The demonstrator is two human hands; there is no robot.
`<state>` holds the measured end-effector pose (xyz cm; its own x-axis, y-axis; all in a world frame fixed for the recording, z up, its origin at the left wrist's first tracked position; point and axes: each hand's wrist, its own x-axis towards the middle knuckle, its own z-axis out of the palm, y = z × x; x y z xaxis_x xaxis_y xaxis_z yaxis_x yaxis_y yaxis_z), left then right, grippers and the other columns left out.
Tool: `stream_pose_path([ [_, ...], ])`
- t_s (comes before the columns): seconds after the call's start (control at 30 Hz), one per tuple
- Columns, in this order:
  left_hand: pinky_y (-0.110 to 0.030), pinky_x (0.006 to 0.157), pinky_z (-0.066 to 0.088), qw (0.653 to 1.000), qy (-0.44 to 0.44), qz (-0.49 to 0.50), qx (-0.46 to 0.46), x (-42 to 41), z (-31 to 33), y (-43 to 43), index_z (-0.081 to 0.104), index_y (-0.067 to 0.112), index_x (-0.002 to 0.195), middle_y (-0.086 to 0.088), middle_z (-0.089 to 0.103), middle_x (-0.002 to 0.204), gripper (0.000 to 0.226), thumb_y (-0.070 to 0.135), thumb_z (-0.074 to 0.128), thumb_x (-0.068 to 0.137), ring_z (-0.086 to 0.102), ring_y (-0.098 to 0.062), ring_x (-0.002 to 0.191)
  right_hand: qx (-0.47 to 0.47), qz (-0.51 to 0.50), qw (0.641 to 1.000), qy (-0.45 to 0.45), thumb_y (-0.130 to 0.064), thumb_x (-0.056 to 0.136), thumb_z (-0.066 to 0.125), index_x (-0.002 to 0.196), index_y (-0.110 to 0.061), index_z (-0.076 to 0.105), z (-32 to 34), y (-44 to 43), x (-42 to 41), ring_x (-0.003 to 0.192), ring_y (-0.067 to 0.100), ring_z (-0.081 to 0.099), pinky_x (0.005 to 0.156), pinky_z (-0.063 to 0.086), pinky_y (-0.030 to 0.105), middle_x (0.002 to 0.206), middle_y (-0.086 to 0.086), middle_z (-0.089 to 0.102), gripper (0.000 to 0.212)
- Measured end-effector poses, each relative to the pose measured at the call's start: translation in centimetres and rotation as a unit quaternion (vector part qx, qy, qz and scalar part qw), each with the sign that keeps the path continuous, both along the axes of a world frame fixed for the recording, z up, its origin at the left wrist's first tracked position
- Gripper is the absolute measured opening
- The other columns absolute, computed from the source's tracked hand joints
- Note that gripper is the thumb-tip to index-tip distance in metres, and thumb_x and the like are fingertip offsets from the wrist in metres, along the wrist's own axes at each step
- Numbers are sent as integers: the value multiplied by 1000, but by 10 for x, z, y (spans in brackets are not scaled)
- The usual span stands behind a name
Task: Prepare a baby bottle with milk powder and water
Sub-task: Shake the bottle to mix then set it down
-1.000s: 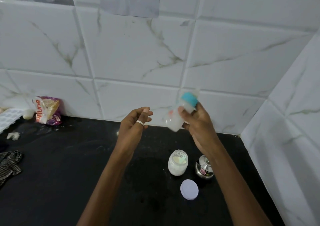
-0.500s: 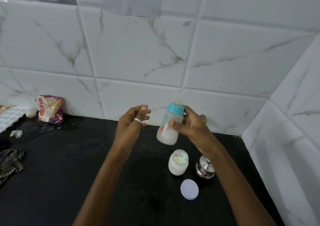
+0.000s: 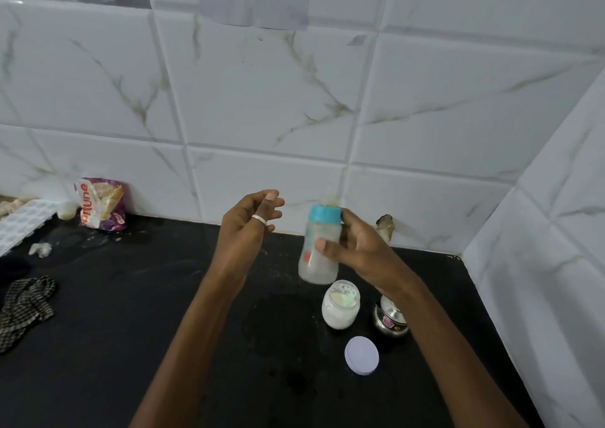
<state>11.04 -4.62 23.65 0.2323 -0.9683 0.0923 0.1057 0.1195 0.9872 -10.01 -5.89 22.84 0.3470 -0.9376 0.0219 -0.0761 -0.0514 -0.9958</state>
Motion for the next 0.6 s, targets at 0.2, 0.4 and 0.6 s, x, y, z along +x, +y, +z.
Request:
stream_pose_path([
  [0.2,-33,91,56,1000,4,-1,2,0,2,1,72,23,115,9,77,108,24,38,60,101,72,-5,97,11,-86,987,-137,-31,87,74,136,-16,52,5,-5,6,119,27,67,102,54,45,127,12,67,56],
  [0.4,-31,90,56,1000,14,2,6,0,1,3,72,23,116,7,78,108,23,37,60,101,72,-8,99,34,-93,979,-178,-32,84,79,135,-15,54,-1,-4,10,114,24,68,94,58,40,125,10,68,60],
  [0.6,-29,86,54,1000,13,3,10,0,-4,6,72,21,120,5,77,110,28,37,59,101,72,-9,100,29,-21,999,-41,-27,83,83,134,-20,56,-11,-2,10,116,23,69,101,55,45,123,6,71,58],
])
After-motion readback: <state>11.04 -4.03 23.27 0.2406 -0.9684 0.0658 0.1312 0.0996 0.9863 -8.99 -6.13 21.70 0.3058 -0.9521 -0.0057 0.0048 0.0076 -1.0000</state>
